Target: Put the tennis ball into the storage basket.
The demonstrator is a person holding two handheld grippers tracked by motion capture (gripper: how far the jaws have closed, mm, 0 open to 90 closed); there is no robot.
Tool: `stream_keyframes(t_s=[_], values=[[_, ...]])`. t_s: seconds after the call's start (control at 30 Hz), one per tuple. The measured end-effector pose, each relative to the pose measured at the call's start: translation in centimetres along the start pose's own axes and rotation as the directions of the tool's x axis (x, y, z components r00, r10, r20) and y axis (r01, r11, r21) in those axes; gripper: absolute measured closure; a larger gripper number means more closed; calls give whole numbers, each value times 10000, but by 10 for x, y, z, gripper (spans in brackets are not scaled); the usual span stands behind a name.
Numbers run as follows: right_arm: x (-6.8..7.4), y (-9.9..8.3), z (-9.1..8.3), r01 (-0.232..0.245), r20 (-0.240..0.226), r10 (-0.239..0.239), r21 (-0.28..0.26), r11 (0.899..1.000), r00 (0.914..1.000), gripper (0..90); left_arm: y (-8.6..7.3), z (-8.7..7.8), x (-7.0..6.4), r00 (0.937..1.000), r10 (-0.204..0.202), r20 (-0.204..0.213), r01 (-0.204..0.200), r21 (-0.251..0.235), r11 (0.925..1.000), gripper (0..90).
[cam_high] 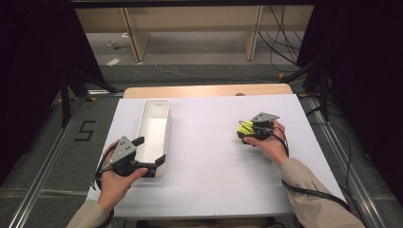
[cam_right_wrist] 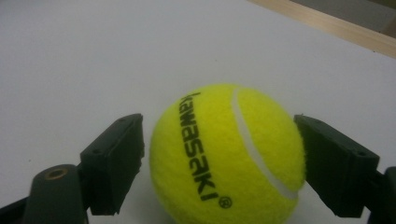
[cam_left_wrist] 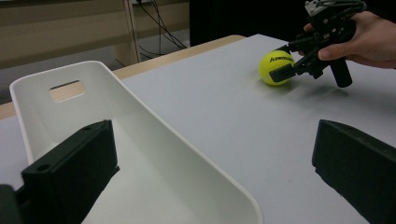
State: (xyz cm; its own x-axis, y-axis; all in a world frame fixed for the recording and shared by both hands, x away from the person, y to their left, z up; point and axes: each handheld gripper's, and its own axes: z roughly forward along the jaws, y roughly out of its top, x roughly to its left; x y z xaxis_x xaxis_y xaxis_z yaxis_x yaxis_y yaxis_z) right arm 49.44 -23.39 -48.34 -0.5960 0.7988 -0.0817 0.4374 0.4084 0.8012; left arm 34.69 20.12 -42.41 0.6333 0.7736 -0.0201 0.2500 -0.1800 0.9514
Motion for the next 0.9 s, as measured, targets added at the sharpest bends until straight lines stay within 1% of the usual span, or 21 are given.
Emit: stream_keyframes(t_s=[0.17, 0.63, 0.77, 0.9], values=[[-1, 0, -1, -93, 78, 94, -57, 9999, 9999, 255, 0, 0, 0, 10000, 8, -1, -8, -1, 10000, 0], [-1, 1, -2, 52, 93, -52, 22, 10000, 9999, 270, 0, 0, 0, 10000, -18, -20, 18, -17, 10000, 0], [-1, 2, -4, -49, 131, 50, -117, 9999, 9999, 272, 0, 0, 1, 10000, -23, -16, 23, -28, 10000, 0], [-1, 3, -5, -40, 155, 42, -175, 9998, 9999, 273, 0, -1, 0, 10000, -55, -26, 55, -41, 10000, 0]])
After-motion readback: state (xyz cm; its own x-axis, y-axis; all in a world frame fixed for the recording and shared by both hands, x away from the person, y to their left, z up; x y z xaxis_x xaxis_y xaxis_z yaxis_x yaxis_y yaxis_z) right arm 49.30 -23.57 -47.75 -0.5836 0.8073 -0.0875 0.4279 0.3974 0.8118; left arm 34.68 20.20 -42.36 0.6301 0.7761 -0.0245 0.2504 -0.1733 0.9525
